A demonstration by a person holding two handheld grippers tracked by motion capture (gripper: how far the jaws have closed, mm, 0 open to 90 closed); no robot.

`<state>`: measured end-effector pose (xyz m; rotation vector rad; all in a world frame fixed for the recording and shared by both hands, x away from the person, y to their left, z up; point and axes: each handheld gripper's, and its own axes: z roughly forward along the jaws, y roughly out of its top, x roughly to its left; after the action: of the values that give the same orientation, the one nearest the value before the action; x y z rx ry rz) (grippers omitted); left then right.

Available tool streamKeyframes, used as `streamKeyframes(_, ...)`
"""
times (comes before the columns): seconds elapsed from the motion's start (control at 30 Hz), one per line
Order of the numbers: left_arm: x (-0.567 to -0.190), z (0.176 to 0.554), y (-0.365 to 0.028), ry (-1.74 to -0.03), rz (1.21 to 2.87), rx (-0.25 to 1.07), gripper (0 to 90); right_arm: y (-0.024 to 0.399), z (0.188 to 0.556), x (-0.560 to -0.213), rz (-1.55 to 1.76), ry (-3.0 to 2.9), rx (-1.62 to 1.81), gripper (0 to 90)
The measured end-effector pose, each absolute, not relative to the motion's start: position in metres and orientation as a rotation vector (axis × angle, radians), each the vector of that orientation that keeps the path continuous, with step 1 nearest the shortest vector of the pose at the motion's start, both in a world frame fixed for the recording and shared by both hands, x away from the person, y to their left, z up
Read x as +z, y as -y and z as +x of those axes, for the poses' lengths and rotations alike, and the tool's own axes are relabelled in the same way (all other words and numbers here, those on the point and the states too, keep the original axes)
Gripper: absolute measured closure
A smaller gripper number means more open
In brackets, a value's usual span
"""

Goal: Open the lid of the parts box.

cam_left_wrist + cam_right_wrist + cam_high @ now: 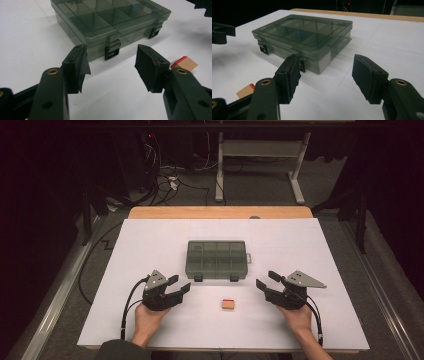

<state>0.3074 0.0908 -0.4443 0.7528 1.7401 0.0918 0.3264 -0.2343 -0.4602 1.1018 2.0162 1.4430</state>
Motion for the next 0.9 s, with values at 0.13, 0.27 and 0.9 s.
streamKeyframes(0.13, -0.444, 0.311, -0.089, -1.759, 0.763, 0.085, 45.6, 0.229, 0.332, -0.459, 1.123, -2.038, 1.438, 42.7)
streamKeyframes(0.27, -0.441, 0.315, -0.092, -1.795, 0.767, 0.066, 48.8, 0.225, 0.337, -0.459, 1.147, -2.081, 1.408, 45.6)
streamKeyframes(0.9, -0.441, 0.333, -0.087, -1.953, 0.909, 0.141, 69.4, 0.221, 0.356, -0.453, 1.206, -2.256, 1.219, 70.0)
